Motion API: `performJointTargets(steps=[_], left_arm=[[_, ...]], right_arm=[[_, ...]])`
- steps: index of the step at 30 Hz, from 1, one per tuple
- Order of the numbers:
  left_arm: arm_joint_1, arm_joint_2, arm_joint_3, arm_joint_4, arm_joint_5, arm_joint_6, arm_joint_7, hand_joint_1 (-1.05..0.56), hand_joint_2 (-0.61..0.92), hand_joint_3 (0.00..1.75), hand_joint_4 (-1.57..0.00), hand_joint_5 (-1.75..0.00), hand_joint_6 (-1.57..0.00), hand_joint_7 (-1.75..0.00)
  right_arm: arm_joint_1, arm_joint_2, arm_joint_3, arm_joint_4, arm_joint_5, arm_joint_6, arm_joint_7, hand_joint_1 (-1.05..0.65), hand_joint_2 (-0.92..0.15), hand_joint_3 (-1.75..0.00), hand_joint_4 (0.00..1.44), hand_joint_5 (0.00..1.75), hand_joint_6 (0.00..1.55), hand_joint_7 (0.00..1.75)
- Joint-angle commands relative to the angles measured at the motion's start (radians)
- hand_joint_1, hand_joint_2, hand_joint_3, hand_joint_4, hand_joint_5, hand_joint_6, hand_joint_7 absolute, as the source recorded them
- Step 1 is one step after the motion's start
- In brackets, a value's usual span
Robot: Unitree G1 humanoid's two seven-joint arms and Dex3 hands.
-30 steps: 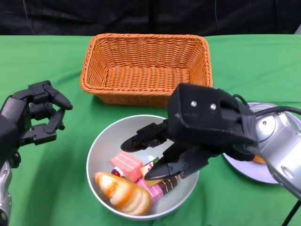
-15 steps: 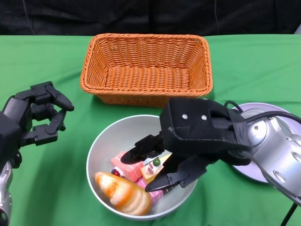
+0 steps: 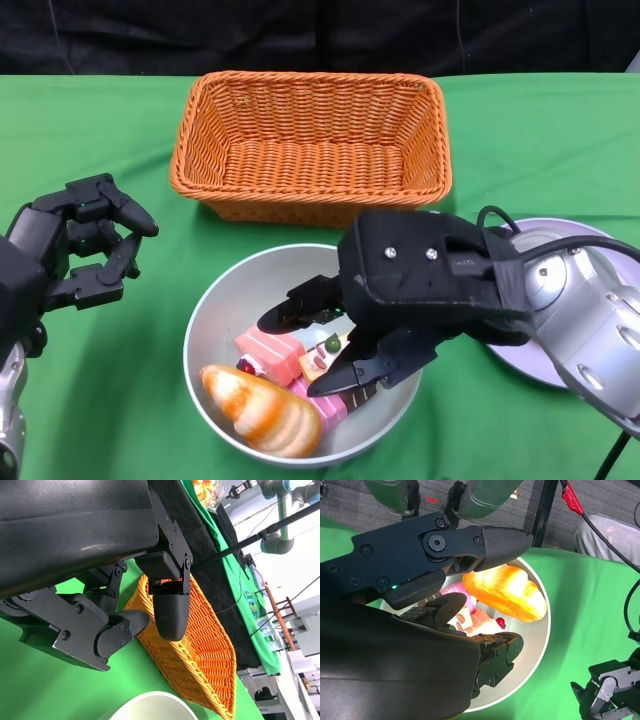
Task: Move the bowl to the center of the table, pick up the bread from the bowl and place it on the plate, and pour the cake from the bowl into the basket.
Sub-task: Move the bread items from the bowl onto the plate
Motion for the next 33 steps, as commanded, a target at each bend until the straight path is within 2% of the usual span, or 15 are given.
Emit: performJointTargets(steps=[1, 9, 15, 26, 33], left_arm=[[-0.017, 0.014, 0.002, 0.004, 0.000, -0.002, 0.011, -0.04, 0.64, 0.95, -0.73, -1.59, -0.75, -1.29], [-0.015, 0.017, 0.001, -0.001, 0.002, 0.004, 0.014, -0.04, 0.64, 0.95, -0.72, -1.59, -0.75, -1.29], [-0.016, 0.012, 0.005, 0.000, -0.008, 0.000, 0.004, -0.03, 0.65, 0.96, -0.72, -1.61, -0.76, -1.31], [-0.016, 0.012, 0.002, 0.000, -0.001, -0.006, 0.010, -0.04, 0.63, 0.97, -0.73, -1.60, -0.76, -1.29], [-0.015, 0.013, 0.002, -0.005, -0.004, 0.001, 0.002, -0.03, 0.63, 0.97, -0.72, -1.60, -0.76, -1.29]], right_arm=[[-0.001, 0.004, 0.008, -0.009, -0.017, 0.014, -0.007, -1.03, -0.92, -0.38, 0.75, 0.08, 0.19, 0.01], [-0.011, 0.026, 0.044, -0.013, -0.064, 0.039, -0.019, -1.03, -0.92, -0.40, 0.69, 0.04, 0.16, 0.00], [-0.006, 0.039, 0.043, -0.012, -0.064, 0.047, -0.008, -1.03, -0.92, -0.40, 0.72, 0.04, 0.14, 0.00], [-0.010, 0.034, 0.033, 0.002, -0.035, 0.037, 0.047, -1.03, -0.92, -0.38, 0.68, 0.02, 0.13, 0.00], [-0.027, 0.041, 0.065, 0.011, -0.054, 0.051, 0.053, -1.03, -0.92, -0.40, 0.64, 0.00, 0.12, 0.00]])
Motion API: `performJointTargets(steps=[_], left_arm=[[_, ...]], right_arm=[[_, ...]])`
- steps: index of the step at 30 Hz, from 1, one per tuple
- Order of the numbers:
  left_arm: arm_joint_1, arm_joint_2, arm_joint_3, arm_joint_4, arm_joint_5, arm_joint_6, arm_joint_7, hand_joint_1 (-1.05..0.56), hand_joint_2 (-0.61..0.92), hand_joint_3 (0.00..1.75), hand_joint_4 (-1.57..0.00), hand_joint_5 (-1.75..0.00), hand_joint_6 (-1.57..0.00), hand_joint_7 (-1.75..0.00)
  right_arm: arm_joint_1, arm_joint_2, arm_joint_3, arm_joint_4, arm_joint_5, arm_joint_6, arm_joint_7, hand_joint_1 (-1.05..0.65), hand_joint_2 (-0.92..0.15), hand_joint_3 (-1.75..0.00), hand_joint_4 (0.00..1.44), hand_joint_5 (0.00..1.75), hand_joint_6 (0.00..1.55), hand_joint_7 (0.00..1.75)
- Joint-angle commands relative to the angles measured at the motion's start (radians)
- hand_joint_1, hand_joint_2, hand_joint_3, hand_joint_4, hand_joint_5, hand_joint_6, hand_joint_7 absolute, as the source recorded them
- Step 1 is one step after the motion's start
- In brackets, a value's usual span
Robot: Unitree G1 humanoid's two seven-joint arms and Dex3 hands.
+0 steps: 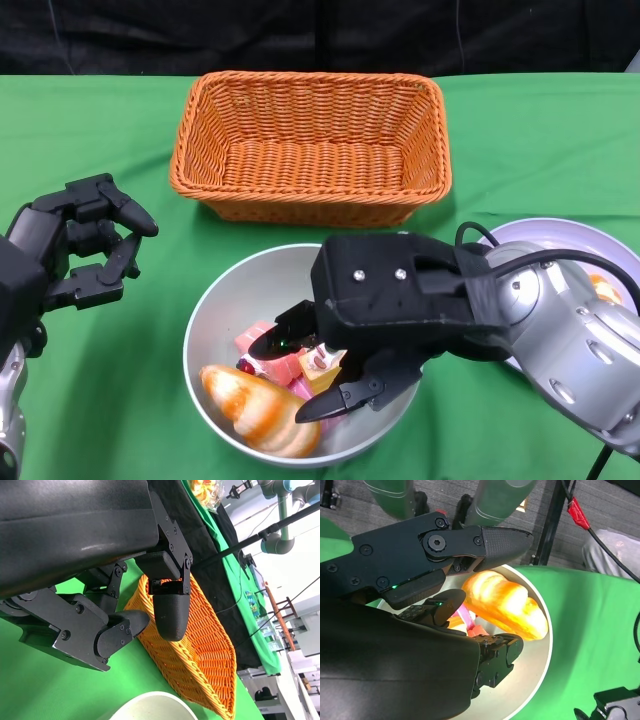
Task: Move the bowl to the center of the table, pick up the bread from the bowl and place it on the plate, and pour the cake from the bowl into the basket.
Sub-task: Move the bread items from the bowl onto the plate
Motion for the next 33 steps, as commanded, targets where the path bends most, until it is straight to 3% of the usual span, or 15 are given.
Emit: performJointTargets(steps=[1, 8, 18, 33], left_arm=[[-0.015, 0.014, 0.001, -0.004, -0.005, -0.003, 0.001, -0.03, 0.64, 0.97, -0.72, -1.60, -0.76, -1.30], [-0.014, 0.011, 0.002, -0.007, -0.004, 0.005, 0.007, -0.03, 0.64, 0.96, -0.72, -1.61, -0.75, -1.30], [-0.007, 0.009, -0.003, -0.017, 0.003, -0.001, 0.015, -0.03, 0.64, 0.96, -0.70, -1.62, -0.75, -1.31], [-0.011, 0.006, 0.000, -0.007, -0.001, -0.006, 0.011, -0.04, 0.64, 0.95, -0.72, -1.61, -0.75, -1.31]], right_arm=[[-0.019, 0.001, 0.011, 0.003, -0.009, 0.008, 0.003, -1.03, -0.92, -0.40, 0.64, 0.00, 0.12, 0.00], [-0.052, 0.029, 0.069, 0.024, -0.050, 0.057, -0.010, -1.03, -0.92, -0.39, 0.64, 0.00, 0.10, 0.00], [-0.035, 0.090, 0.107, 0.164, -0.103, -0.025, -0.058, -1.04, -0.92, -0.37, 0.70, 0.04, 0.12, 0.02], [-0.034, 0.114, 0.132, 0.221, -0.140, -0.066, -0.038, -1.05, -0.92, -0.37, 0.66, 0.01, 0.13, 0.01]])
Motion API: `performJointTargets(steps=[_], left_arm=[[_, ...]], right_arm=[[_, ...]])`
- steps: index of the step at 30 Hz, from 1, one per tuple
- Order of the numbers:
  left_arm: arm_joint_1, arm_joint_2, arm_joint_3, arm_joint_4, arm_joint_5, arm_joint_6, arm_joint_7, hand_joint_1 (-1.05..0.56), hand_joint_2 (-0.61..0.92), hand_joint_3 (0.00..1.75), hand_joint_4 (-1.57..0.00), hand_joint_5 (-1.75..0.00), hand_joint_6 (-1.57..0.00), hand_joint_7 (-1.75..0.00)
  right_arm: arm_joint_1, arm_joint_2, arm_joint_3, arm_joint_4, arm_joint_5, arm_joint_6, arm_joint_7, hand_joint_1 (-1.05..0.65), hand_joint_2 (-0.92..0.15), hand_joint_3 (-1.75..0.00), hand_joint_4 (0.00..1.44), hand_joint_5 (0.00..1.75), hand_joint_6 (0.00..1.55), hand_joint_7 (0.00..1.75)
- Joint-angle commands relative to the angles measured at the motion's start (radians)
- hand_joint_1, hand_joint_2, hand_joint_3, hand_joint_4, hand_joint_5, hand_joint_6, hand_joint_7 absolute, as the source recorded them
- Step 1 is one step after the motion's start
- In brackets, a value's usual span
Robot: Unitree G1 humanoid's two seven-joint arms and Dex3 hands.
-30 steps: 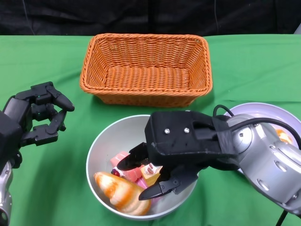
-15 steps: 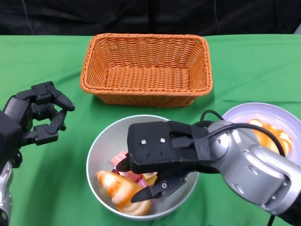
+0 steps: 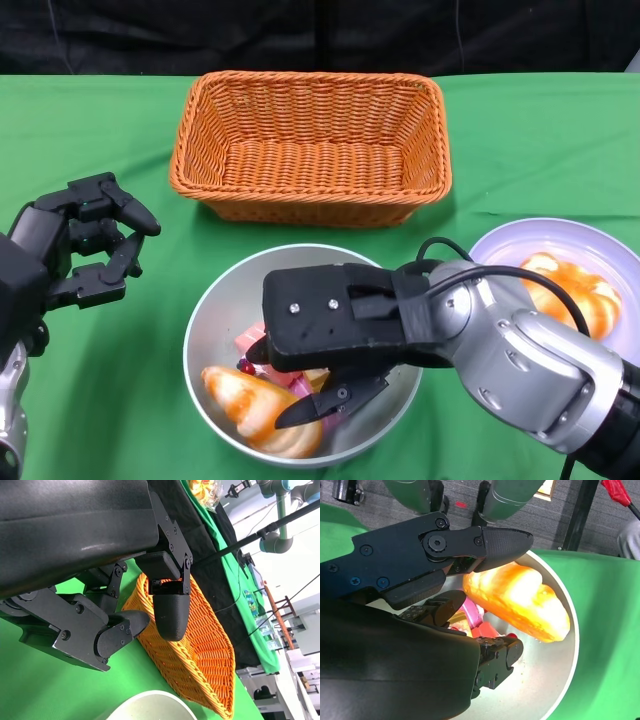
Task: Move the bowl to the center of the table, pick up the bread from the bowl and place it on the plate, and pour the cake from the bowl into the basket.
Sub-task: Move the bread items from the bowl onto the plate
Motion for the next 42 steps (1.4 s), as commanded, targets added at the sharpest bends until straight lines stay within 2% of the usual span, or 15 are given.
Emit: performJointTargets(steps=[1, 10, 20, 24, 27, 37, 42], left_arm=[[-0.011, 0.010, 0.001, 0.000, -0.001, -0.008, 0.011, -0.04, 0.64, 0.96, -0.72, -1.60, -0.75, -1.31], [-0.013, 0.007, 0.001, 0.000, -0.003, -0.003, 0.009, -0.03, 0.64, 0.97, -0.72, -1.60, -0.75, -1.31], [-0.013, 0.006, 0.001, 0.001, -0.003, -0.005, 0.008, -0.02, 0.63, 0.98, -0.72, -1.60, -0.74, -1.32], [-0.009, 0.003, 0.000, -0.013, -0.007, 0.004, 0.003, -0.02, 0.63, 0.99, -0.72, -1.60, -0.74, -1.32], [-0.009, 0.005, -0.001, -0.013, -0.002, 0.000, 0.010, -0.03, 0.64, 0.98, -0.71, -1.60, -0.74, -1.32], [-0.007, 0.008, -0.002, -0.017, -0.001, 0.009, 0.016, -0.03, 0.64, 0.97, -0.71, -1.60, -0.74, -1.32], [-0.008, 0.008, 0.000, -0.013, -0.005, 0.006, 0.011, -0.02, 0.65, 0.97, -0.71, -1.62, -0.74, -1.32]], right_arm=[[-0.004, 0.001, 0.018, 0.012, -0.021, -0.013, 0.013, -1.05, -0.92, -0.37, 0.67, 0.01, 0.13, 0.01], [-0.016, 0.010, 0.050, 0.033, -0.076, -0.023, 0.023, -1.05, -0.92, -0.38, 0.71, 0.03, 0.16, 0.02], [-0.009, 0.019, 0.045, 0.037, -0.101, -0.025, 0.039, -1.05, -0.92, -0.40, 0.72, 0.03, 0.17, 0.01], [-0.010, 0.043, 0.069, 0.066, -0.141, -0.031, 0.018, -1.05, -0.92, -0.40, 0.75, 0.05, 0.18, 0.02], [-0.010, 0.062, 0.063, 0.105, -0.155, -0.048, 0.013, -1.05, -0.92, -0.40, 0.81, 0.07, 0.25, 0.05], [0.000, 0.117, 0.050, 0.185, -0.193, -0.064, -0.015, -1.05, -0.92, -0.36, 0.85, 0.10, 0.33, 0.07], [0.032, 0.136, 0.052, 0.186, -0.254, -0.056, -0.096, -1.01, -0.92, -0.33, 0.91, 0.13, 0.41, 0.09]])
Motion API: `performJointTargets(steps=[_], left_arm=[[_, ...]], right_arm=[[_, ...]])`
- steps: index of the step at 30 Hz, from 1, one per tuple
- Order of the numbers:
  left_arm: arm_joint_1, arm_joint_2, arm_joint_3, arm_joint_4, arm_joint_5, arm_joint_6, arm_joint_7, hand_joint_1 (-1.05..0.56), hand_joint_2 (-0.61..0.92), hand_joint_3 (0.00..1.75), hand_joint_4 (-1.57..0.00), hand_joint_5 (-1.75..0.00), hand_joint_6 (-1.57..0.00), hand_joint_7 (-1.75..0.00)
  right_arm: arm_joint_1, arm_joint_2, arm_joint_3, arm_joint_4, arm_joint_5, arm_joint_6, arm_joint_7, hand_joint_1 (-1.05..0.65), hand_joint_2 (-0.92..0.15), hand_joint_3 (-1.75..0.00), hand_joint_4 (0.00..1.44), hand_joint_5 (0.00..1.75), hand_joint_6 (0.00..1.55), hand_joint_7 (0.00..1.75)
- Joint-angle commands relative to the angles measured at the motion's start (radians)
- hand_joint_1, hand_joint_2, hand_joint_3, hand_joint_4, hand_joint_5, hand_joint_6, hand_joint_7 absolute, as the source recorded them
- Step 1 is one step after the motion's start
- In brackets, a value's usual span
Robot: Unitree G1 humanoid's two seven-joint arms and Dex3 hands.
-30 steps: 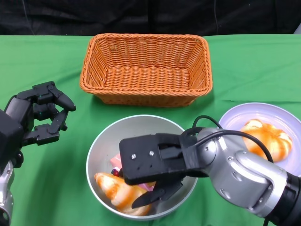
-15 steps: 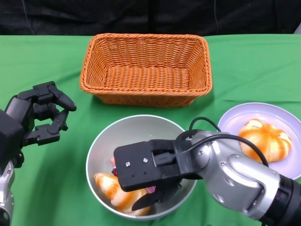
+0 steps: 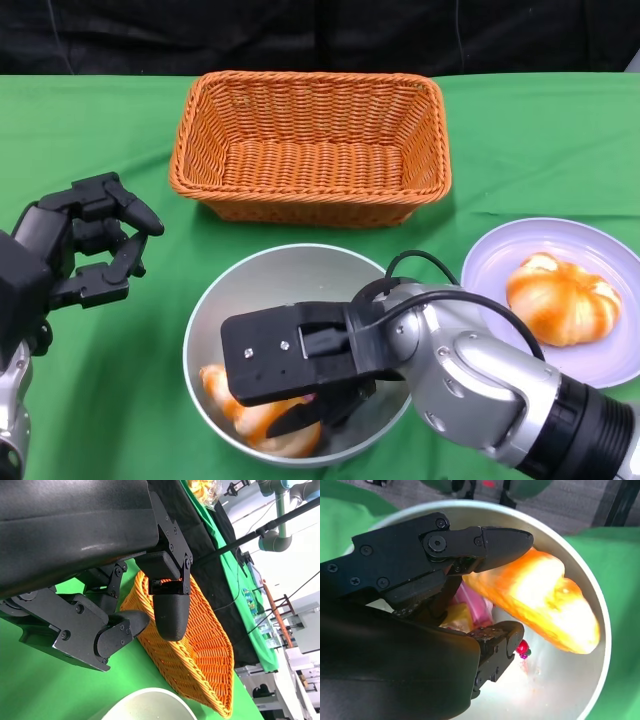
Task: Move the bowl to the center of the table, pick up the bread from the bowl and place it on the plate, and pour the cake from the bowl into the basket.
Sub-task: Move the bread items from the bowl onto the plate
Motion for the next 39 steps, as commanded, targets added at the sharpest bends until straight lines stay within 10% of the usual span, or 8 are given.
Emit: performJointTargets(steps=[1, 4, 7, 11, 18, 23, 39], left_arm=[[-0.009, 0.013, 0.004, -0.006, -0.004, 0.005, 0.012, -0.02, 0.65, 0.96, -0.71, -1.62, -0.74, -1.32], [-0.009, 0.013, 0.004, -0.006, -0.004, 0.006, 0.014, -0.02, 0.65, 0.96, -0.71, -1.62, -0.74, -1.32], [-0.010, 0.015, 0.001, -0.004, 0.003, 0.002, 0.019, -0.02, 0.65, 0.95, -0.71, -1.61, -0.74, -1.31], [-0.009, 0.012, 0.003, -0.009, -0.004, 0.004, 0.016, -0.03, 0.65, 0.95, -0.72, -1.60, -0.75, -1.30], [-0.013, 0.013, 0.002, -0.002, -0.001, 0.003, 0.022, -0.03, 0.63, 0.98, -0.71, -1.60, -0.76, -1.30], [-0.012, 0.014, -0.002, -0.002, 0.006, 0.001, 0.032, -0.04, 0.63, 0.98, -0.72, -1.61, -0.76, -1.29], [-0.012, 0.016, -0.002, -0.003, 0.005, 0.008, 0.029, -0.03, 0.64, 0.97, -0.71, -1.61, -0.74, -1.31]], right_arm=[[0.043, 0.018, -0.013, 0.003, -0.049, 0.006, -0.085, -0.95, -0.92, -0.30, 0.97, 0.17, 0.45, 0.10], [0.080, 0.038, -0.027, 0.001, -0.075, 0.000, -0.155, -0.84, -0.92, -0.22, 1.03, 0.36, 0.52, 0.07], [0.115, 0.059, -0.049, 0.004, -0.086, -0.018, -0.219, -0.64, -0.92, -0.11, 0.82, 1.13, 0.66, 0.05], [0.184, 0.088, -0.116, 0.002, -0.066, -0.091, -0.318, -0.40, -0.92, -0.07, 0.68, 1.53, 0.89, 0.12], [0.245, 0.132, -0.232, 0.000, -0.008, -0.138, -0.373, -0.34, -0.92, -0.14, 0.68, 0.92, 1.07, 0.06], [0.232, 0.180, -0.333, -0.025, 0.080, -0.017, -0.330, -0.40, -0.92, -0.20, 1.07, 0.65, 1.13, 0.06], [0.148, 0.215, -0.519, -0.069, 0.321, 0.304, -0.282, -0.31, -0.92, -0.20, 1.06, 0.75, 1.10, 0.03]])
